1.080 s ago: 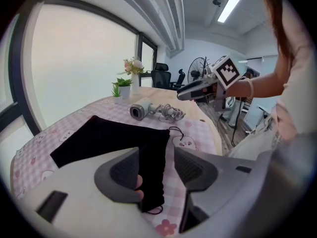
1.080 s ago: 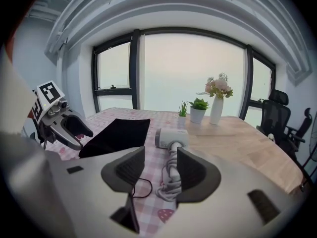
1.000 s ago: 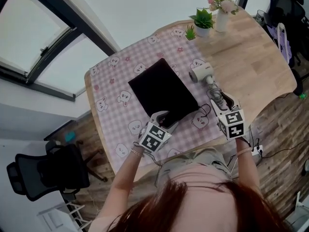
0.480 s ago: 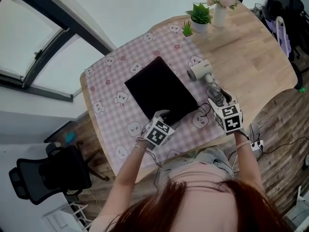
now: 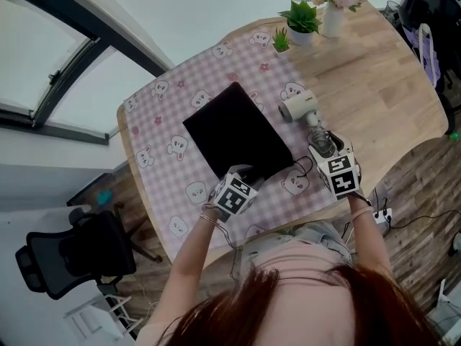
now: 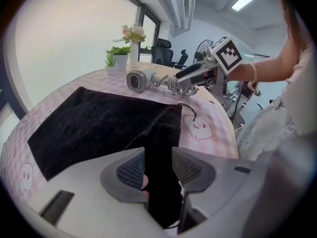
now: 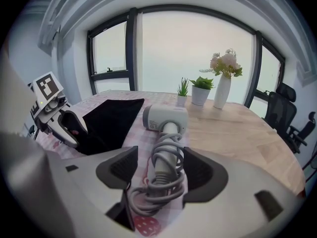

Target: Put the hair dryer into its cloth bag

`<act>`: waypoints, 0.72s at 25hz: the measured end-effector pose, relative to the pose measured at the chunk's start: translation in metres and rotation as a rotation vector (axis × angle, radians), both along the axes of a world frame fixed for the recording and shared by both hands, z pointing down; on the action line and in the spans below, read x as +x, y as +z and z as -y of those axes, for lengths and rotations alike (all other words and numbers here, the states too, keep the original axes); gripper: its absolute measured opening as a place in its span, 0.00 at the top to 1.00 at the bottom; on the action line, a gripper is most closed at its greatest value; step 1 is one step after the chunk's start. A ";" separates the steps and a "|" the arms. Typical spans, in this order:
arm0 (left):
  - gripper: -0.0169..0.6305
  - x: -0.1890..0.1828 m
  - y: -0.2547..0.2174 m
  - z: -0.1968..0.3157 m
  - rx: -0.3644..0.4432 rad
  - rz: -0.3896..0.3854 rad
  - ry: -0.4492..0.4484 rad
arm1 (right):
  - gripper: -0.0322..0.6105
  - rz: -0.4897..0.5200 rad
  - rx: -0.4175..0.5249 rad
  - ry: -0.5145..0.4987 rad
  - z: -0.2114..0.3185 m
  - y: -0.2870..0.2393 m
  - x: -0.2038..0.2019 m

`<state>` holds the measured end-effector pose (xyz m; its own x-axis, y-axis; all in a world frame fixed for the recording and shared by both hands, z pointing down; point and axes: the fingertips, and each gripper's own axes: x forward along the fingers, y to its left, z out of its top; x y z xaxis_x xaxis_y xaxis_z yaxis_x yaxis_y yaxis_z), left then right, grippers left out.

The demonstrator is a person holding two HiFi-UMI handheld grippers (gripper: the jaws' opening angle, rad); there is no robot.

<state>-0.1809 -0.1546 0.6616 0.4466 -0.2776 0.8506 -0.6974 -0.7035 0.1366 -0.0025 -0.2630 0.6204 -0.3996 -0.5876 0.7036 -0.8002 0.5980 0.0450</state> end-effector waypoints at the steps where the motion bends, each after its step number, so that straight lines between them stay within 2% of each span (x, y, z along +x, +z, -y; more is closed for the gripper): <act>1: 0.73 -0.001 -0.001 0.003 0.004 0.001 -0.011 | 0.52 -0.004 -0.001 -0.004 0.000 0.000 0.000; 3: 0.85 -0.005 -0.002 0.007 0.015 0.009 -0.034 | 0.52 -0.010 -0.003 -0.010 -0.002 0.000 0.000; 5: 0.88 -0.007 -0.001 0.008 0.011 0.011 -0.048 | 0.52 -0.017 0.004 -0.018 -0.005 -0.001 0.000; 9: 0.92 -0.008 -0.001 0.011 0.006 -0.002 -0.067 | 0.52 -0.015 0.020 -0.024 -0.008 -0.005 0.001; 13: 0.93 -0.005 -0.013 0.016 0.002 -0.057 -0.121 | 0.52 -0.002 0.050 -0.005 -0.003 -0.014 0.004; 18: 0.93 0.000 -0.025 0.022 -0.016 -0.113 -0.166 | 0.49 0.013 0.028 0.012 0.009 -0.009 0.009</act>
<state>-0.1808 -0.1767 0.6365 0.4888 -0.3420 0.8026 -0.7830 -0.5776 0.2308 0.0066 -0.2717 0.6118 -0.4008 -0.6123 0.6815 -0.8082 0.5866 0.0517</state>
